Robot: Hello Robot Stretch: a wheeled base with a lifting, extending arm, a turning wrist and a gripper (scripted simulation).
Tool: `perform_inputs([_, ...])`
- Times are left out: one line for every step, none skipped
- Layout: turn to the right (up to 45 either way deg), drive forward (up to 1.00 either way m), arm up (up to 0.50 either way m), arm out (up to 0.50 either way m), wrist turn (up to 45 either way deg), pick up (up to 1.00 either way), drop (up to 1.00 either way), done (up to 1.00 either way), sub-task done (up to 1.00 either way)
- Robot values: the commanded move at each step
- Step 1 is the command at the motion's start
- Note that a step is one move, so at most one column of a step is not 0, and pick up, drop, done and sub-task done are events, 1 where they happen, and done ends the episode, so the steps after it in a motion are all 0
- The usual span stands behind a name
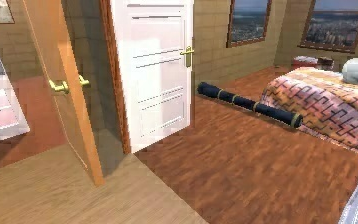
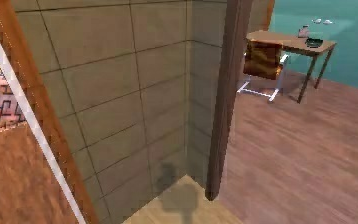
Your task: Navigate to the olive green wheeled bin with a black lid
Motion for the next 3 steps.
perform_inputs([0.0, 0.35, 0.0, 0.0, 0.0, 0.0, 0.0, 0.0, 0.0])
perform_inputs([-45.0, 0.0, 0.0, 0.0, 0.0, 0.0, 0.0, 0.0, 0.0])
perform_inputs([-42.0, 0.0, 0.0, 0.0, 0.0, 0.0, 0.0, 0.0, 0.0])
